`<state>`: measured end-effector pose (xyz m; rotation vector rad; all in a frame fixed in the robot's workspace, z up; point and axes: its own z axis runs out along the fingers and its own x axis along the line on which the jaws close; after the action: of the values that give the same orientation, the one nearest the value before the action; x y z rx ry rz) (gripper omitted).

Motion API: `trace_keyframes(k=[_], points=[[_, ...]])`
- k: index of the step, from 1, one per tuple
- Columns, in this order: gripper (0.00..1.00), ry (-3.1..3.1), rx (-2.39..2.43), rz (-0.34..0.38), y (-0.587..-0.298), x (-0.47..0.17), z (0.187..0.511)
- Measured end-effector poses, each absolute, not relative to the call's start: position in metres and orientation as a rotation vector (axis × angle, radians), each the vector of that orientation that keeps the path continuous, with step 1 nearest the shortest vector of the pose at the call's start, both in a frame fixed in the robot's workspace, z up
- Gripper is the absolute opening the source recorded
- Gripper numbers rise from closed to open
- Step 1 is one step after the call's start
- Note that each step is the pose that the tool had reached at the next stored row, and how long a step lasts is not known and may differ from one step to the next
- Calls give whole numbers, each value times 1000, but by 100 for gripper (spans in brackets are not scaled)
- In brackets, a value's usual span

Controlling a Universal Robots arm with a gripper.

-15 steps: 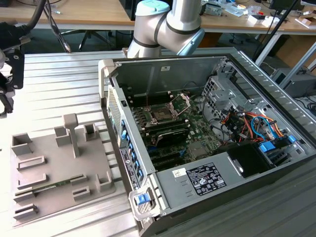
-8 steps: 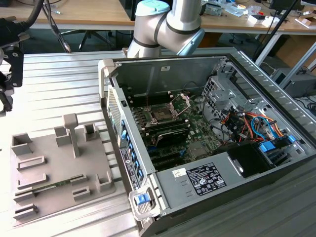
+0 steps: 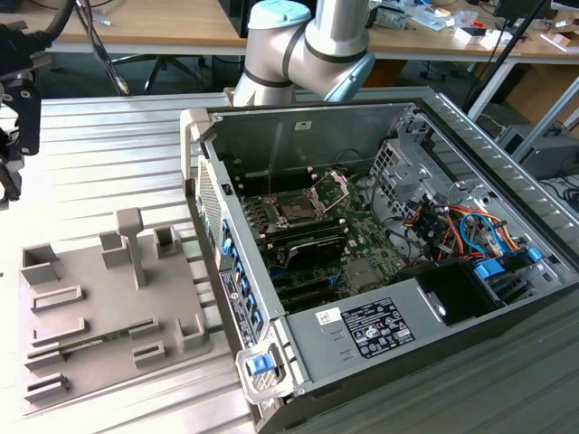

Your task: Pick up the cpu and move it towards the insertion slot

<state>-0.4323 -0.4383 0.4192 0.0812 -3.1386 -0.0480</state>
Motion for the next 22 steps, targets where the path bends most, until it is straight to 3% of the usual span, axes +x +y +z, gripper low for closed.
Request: trace_keyframes(k=[22], points=[[55, -3139, 81, -48, -438, -432, 428]])
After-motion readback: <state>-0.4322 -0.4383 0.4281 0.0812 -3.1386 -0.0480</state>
